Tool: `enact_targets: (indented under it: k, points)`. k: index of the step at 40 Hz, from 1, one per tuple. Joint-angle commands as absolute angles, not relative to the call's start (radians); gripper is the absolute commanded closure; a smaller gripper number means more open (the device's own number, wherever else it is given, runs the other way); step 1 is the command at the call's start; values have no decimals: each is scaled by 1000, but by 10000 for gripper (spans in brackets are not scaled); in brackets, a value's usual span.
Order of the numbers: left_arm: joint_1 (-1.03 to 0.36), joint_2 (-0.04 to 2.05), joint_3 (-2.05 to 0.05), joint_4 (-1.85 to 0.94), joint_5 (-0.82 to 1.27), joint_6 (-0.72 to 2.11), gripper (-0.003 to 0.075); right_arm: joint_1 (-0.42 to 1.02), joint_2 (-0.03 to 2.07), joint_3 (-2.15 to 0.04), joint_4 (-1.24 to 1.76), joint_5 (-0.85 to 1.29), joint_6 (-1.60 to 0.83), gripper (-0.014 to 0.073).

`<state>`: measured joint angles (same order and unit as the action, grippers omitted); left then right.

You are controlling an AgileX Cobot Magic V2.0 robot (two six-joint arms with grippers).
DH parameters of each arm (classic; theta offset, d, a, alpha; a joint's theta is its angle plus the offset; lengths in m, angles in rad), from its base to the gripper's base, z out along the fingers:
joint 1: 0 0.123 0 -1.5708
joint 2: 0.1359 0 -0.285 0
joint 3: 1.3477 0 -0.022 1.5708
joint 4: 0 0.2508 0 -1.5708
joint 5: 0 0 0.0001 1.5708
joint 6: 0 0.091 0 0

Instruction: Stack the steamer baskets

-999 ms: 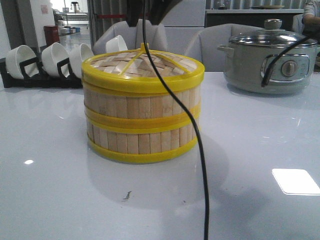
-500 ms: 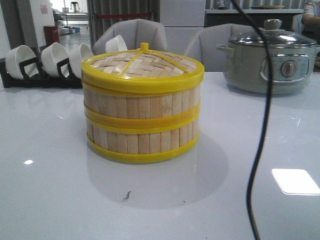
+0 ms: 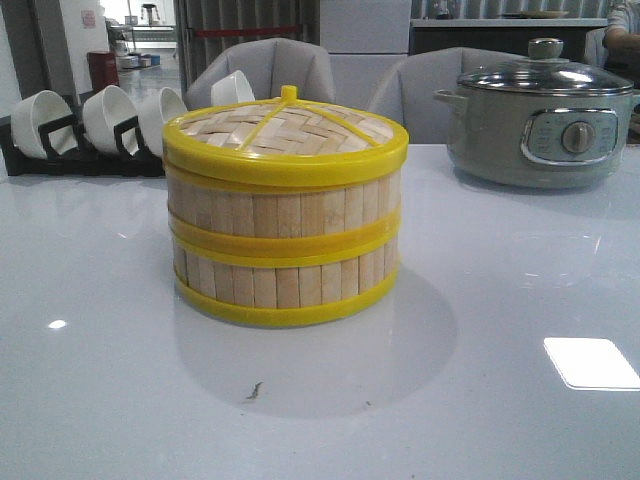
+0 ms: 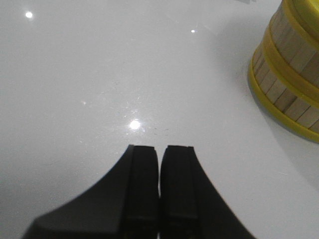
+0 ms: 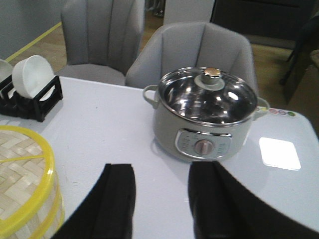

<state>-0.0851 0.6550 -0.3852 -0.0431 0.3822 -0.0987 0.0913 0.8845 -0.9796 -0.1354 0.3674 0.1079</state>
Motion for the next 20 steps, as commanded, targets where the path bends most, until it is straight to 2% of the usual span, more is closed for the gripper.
enact_targets:
  k: [1,12,20]
  points:
    - [-91,654,-413,-46,305,-105,632,36,749,-900,-153,223,105,223]
    - [-91,654,-413,-46,305,-105,632,-42,416,-638,-153,218,105,223]
    - [-91,654,-413,-46,305,-105,632,-49,249,-449,-153,227,105,223]
